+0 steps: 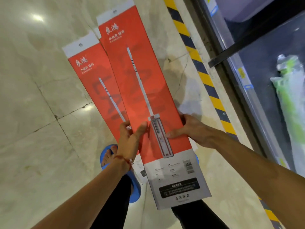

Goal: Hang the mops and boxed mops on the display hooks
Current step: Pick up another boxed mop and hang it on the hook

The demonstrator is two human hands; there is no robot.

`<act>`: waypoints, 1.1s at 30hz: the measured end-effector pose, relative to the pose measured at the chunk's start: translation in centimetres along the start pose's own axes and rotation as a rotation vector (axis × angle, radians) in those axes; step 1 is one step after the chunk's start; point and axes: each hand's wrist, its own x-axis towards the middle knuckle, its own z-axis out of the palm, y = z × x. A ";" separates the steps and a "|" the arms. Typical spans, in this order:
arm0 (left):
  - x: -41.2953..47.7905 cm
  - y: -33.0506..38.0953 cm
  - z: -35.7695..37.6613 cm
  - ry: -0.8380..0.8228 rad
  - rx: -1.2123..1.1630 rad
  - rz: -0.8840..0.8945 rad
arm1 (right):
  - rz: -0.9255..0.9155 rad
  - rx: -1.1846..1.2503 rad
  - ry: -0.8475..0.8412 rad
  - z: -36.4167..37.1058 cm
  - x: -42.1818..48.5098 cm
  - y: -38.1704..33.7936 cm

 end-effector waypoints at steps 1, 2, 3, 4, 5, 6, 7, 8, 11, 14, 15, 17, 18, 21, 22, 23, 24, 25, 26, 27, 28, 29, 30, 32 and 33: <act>-0.6 0.7 -0.4 -0.009 -0.026 -0.039 | -0.009 0.038 -0.026 0.2 -1.2 -0.3; -1.1 1.6 -0.7 -0.022 -0.053 -0.063 | -0.018 0.066 -0.044 0.4 -2.4 -0.5; -1.5 2.7 -1.0 -0.032 -0.082 -0.077 | -0.022 0.091 -0.051 0.6 -3.7 -0.9; -1.8 3.9 -1.2 -0.032 -0.107 -0.087 | -0.025 0.113 -0.055 0.9 -5.0 -1.1; -1.8 5.1 -1.3 -0.027 -0.121 -0.077 | -0.028 0.134 -0.061 1.1 -6.2 -1.4; -1.8 6.5 -1.4 -0.034 -0.128 -0.056 | -0.032 0.139 -0.066 1.5 -7.4 -1.5; -1.8 7.8 -1.4 -0.049 -0.106 -0.047 | -0.037 0.135 -0.067 1.9 -8.5 -1.6; -1.9 8.9 -1.3 -0.073 -0.076 -0.045 | -0.040 0.131 -0.062 2.3 -9.5 -1.6; -2.5 10.2 -1.4 -0.138 -0.126 0.001 | -0.039 0.114 0.033 3.4 -12.2 -1.2; -5.1 11.7 -1.6 -0.195 -0.162 0.030 | -0.059 0.143 0.047 4.4 -14.7 -1.5; -6.1 12.0 -1.6 -0.168 -0.165 0.038 | -0.066 0.141 0.032 4.6 -15.7 -1.8; -8.5 12.7 -1.5 -0.079 -0.120 0.076 | -0.091 0.075 -0.002 4.9 -17.7 -2.7; -10.0 13.0 -1.4 -0.034 -0.063 0.124 | -0.097 0.043 -0.002 5.0 -18.8 -2.8; -15.6 13.9 -1.0 0.053 0.049 0.227 | -0.095 -0.038 0.028 5.4 -22.8 -3.1; -17.2 13.9 -0.7 0.070 0.054 0.248 | -0.108 -0.065 0.038 5.5 -24.3 -3.1; -18.8 13.7 -0.5 0.084 0.063 0.279 | -0.119 -0.085 0.045 5.5 -25.8 -3.0; -20.5 13.5 -0.3 0.094 0.073 0.310 | -0.126 -0.079 0.067 5.5 -27.4 -3.0; -22.2 13.3 0.0 0.098 0.079 0.339 | -0.140 -0.054 0.097 5.5 -29.1 -3.2; -23.9 13.2 0.3 0.097 0.077 0.374 | -0.168 -0.022 0.132 5.6 -30.7 -3.5; -25.8 13.3 0.5 0.094 0.071 0.414 | -0.215 0.005 0.161 5.6 -32.4 -4.1; -27.7 13.4 0.7 0.077 0.072 0.455 | -0.262 0.023 0.206 5.7 -34.1 -4.8; -29.8 13.7 0.8 0.055 0.083 0.484 | -0.318 0.033 0.245 5.8 -35.9 -5.8; -31.8 14.1 0.9 0.029 0.096 0.496 | -0.371 0.046 0.281 6.0 -37.8 -7.0; -36.2 15.1 1.0 -0.016 0.120 0.506 | -0.464 0.071 0.358 6.3 -41.8 -9.5; -38.3 15.7 0.9 -0.026 0.139 0.516 | -0.500 0.079 0.396 6.5 -43.8 -10.6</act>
